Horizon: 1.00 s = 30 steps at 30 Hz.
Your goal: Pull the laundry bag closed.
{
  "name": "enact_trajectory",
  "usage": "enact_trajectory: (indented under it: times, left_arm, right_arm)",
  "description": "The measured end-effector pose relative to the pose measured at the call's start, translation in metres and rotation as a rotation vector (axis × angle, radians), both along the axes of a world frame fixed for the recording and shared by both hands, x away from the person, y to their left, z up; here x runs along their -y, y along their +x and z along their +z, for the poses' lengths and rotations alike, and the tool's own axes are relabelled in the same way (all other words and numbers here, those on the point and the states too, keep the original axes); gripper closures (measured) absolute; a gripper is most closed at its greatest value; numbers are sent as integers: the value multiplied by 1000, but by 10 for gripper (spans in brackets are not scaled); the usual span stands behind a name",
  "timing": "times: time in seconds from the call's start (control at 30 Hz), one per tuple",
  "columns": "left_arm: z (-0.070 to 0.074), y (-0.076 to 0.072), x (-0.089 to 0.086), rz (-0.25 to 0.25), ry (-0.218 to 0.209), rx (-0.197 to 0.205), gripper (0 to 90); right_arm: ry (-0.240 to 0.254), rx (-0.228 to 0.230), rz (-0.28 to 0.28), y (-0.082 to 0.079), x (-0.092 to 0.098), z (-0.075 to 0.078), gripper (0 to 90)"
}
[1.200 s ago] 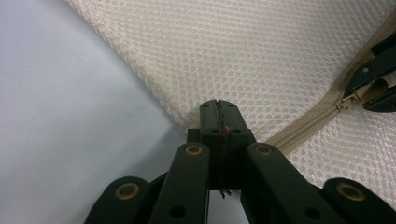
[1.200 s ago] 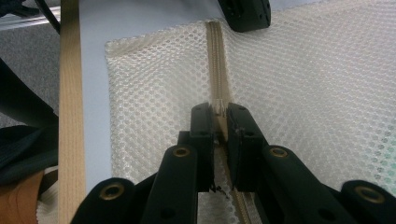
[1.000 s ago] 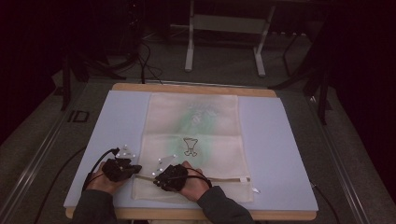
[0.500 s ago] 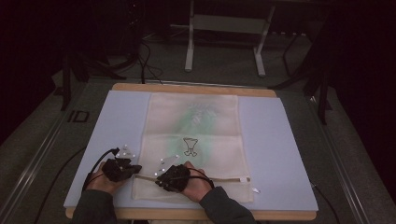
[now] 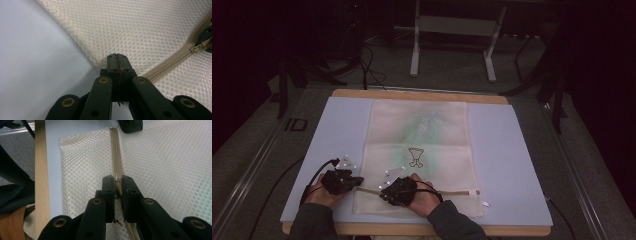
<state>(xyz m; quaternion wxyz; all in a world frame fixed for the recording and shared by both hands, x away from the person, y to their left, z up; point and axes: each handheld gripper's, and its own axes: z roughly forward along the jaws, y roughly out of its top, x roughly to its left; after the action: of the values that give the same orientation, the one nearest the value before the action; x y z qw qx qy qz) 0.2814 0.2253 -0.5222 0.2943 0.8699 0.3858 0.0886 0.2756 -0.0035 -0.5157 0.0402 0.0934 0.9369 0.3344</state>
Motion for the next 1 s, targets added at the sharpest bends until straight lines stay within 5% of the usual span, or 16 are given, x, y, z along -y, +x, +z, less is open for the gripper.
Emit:
enact_trajectory:
  times: [1.0]
  left_arm:
    - [0,0,-1,4,-6,-6,899]
  right_arm:
    - [-15,6,-6,-2,16,5,821]
